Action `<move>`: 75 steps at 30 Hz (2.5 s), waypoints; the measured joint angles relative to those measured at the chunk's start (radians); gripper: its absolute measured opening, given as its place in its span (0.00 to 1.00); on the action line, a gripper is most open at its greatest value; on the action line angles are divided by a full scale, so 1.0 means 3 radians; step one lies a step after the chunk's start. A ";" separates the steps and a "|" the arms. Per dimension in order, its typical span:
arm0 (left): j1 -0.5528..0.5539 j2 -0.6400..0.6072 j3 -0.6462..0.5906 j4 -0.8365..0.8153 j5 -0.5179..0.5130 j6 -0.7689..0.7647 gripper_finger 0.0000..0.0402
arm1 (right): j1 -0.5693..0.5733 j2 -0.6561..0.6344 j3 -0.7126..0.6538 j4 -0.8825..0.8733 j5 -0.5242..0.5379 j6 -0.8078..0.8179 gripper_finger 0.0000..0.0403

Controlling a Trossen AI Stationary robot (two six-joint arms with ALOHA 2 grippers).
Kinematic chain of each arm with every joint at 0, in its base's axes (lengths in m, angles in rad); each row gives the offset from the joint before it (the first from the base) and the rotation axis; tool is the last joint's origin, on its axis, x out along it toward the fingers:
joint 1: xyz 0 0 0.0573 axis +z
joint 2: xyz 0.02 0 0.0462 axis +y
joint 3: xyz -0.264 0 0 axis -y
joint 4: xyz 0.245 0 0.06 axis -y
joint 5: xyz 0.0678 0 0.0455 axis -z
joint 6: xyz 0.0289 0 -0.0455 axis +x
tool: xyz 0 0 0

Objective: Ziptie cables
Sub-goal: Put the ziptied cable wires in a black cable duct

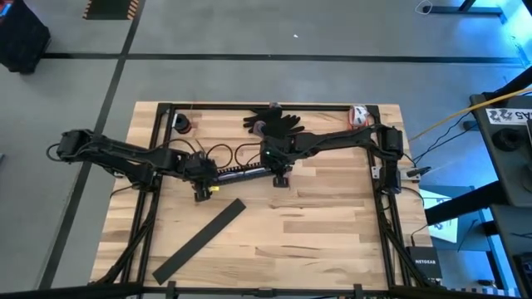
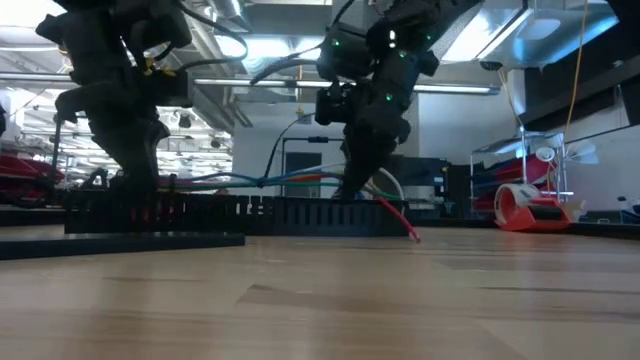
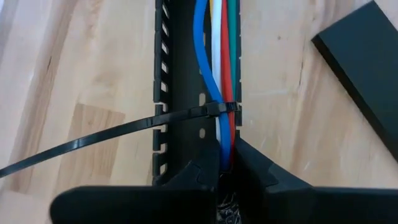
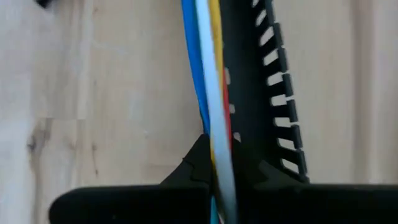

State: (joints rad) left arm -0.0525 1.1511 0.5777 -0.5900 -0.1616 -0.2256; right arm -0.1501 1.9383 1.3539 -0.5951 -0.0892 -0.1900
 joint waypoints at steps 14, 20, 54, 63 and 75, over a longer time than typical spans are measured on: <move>0.0048 -0.0057 0.0017 -0.0177 -0.0414 -0.0189 0.04 | 0.0000 0.0219 0.0175 -0.0038 0.0295 0.0172 0.04; 0.0048 0.0021 -0.0081 -0.0123 -0.0398 -0.0250 0.08 | 0.0000 0.0331 0.0177 0.0092 0.0326 0.0164 0.06; 0.0216 -0.0221 -0.0362 0.1177 -0.0119 -0.0110 0.34 | -0.0004 0.0351 0.0562 -0.0200 0.0192 -0.0002 0.39; 0.0281 -0.0230 -0.0718 0.1258 -0.0148 -0.0451 0.33 | -0.0004 0.0156 0.0569 -0.0260 0.0034 0.0090 0.39; 0.0281 -0.0225 -0.0749 0.1271 -0.0135 -0.0462 0.33 | -0.0004 -0.0139 0.0554 -0.0898 -0.0103 0.0074 0.39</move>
State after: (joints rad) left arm 0.0319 1.0836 0.3531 -0.2085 -0.2021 -0.3643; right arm -0.1513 1.8964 1.5201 -0.8645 -0.1201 -0.1679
